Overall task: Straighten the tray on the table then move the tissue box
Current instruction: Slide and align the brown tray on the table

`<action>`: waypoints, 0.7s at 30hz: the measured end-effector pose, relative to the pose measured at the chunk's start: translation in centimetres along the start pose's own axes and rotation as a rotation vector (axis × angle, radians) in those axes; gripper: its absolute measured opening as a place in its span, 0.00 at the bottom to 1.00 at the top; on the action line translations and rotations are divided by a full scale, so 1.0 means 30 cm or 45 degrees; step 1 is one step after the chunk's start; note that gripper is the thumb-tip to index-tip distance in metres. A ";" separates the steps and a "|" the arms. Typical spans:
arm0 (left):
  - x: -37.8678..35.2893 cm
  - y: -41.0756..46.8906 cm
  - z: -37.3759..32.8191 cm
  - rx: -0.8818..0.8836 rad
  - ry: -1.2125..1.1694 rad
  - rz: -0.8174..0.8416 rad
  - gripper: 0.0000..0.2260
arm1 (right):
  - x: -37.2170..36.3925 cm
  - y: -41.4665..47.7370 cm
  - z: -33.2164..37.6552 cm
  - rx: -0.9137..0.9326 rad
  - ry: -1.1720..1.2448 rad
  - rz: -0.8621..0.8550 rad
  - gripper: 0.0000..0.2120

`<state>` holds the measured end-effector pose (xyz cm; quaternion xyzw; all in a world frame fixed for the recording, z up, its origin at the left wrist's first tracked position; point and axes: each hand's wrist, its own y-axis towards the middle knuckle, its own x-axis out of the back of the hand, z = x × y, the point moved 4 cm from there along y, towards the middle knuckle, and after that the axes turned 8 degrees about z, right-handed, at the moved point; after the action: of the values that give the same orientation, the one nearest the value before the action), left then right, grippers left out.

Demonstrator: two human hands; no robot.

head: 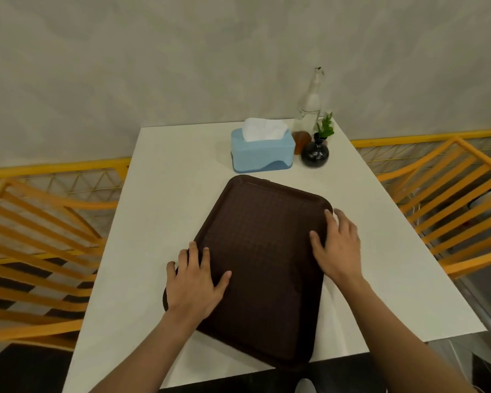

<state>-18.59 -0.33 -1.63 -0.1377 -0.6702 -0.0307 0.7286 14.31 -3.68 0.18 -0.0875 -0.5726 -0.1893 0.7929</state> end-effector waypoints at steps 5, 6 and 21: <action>0.016 -0.002 0.112 0.004 0.049 -0.054 0.39 | -0.061 -0.092 0.036 -0.203 -0.026 0.162 0.32; 0.023 0.005 0.130 -0.011 0.051 -0.067 0.39 | -0.076 -0.109 0.056 -0.178 -0.047 0.188 0.32; -0.087 0.025 0.345 -0.259 -0.305 0.058 0.42 | -0.170 -0.179 0.240 -0.028 -0.037 0.316 0.31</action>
<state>-28.70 2.53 -3.65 -0.2286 -0.7424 -0.0654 0.6263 4.47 -4.99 -2.67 -0.1693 -0.5667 -0.0947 0.8008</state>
